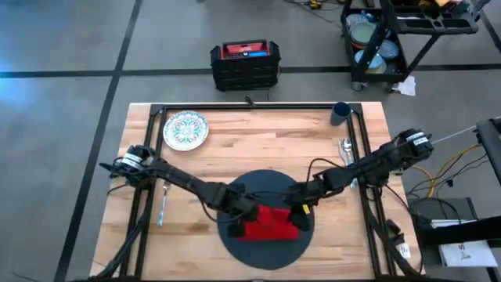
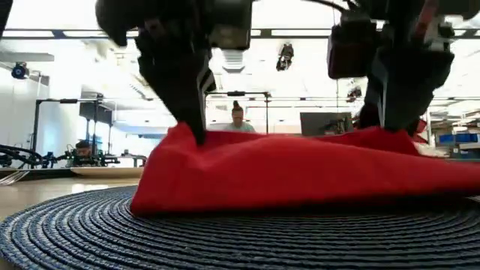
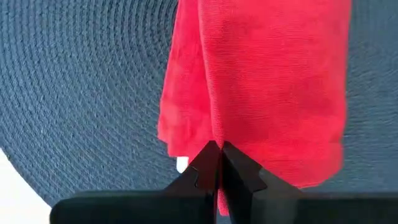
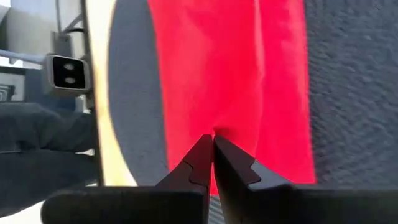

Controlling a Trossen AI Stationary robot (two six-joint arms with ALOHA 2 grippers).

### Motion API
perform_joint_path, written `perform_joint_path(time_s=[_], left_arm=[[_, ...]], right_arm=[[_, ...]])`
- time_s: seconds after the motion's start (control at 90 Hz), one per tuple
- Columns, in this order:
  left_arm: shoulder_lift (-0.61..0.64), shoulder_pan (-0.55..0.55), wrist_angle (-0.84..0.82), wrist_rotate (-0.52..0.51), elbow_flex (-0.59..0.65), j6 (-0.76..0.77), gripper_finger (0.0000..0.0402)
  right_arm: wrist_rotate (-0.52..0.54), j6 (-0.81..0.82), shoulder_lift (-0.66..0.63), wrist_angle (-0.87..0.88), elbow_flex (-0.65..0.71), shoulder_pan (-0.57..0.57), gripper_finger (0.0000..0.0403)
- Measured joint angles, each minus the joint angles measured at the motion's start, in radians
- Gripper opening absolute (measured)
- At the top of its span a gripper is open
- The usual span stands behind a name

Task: Set table place
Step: Fold the red napkin on the table

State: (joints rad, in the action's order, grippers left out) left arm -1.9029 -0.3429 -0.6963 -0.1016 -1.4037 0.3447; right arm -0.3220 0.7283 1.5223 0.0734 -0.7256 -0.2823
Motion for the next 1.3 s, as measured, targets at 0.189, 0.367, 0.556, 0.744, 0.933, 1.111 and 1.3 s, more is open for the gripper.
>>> perform_joint_path(time_s=[0.189,0.367,0.556,0.744,0.933,1.111,1.3], left_arm=[[0.012,0.024,0.095,0.012,0.041,-0.041,0.0],[0.013,0.04,0.113,0.013,0.041,-0.081,0.0],[0.013,0.051,0.113,0.069,0.069,-0.089,0.0],[0.017,0.06,0.093,0.145,0.125,-0.033,0.0003],[0.064,0.06,0.095,0.083,0.129,-0.029,0.0036],[0.114,0.07,0.077,-0.019,0.129,-0.025,0.0087],[0.173,0.067,0.084,-0.045,0.133,0.007,0.0132]], right_arm=[[0.005,0.035,0.0,-0.01,0.034,0.002,0.0],[0.009,0.056,-0.002,-0.021,0.037,0.002,0.0],[0.012,0.072,-0.019,-0.024,0.04,0.006,0.0],[0.044,0.109,-0.027,-0.027,0.084,0.021,0.0004],[0.114,0.093,-0.076,-0.032,0.104,0.02,0.0052],[0.202,0.127,-0.143,-0.026,0.112,0.021,0.0123],[0.289,0.215,-0.205,-0.026,0.13,-0.028,0.0153]])
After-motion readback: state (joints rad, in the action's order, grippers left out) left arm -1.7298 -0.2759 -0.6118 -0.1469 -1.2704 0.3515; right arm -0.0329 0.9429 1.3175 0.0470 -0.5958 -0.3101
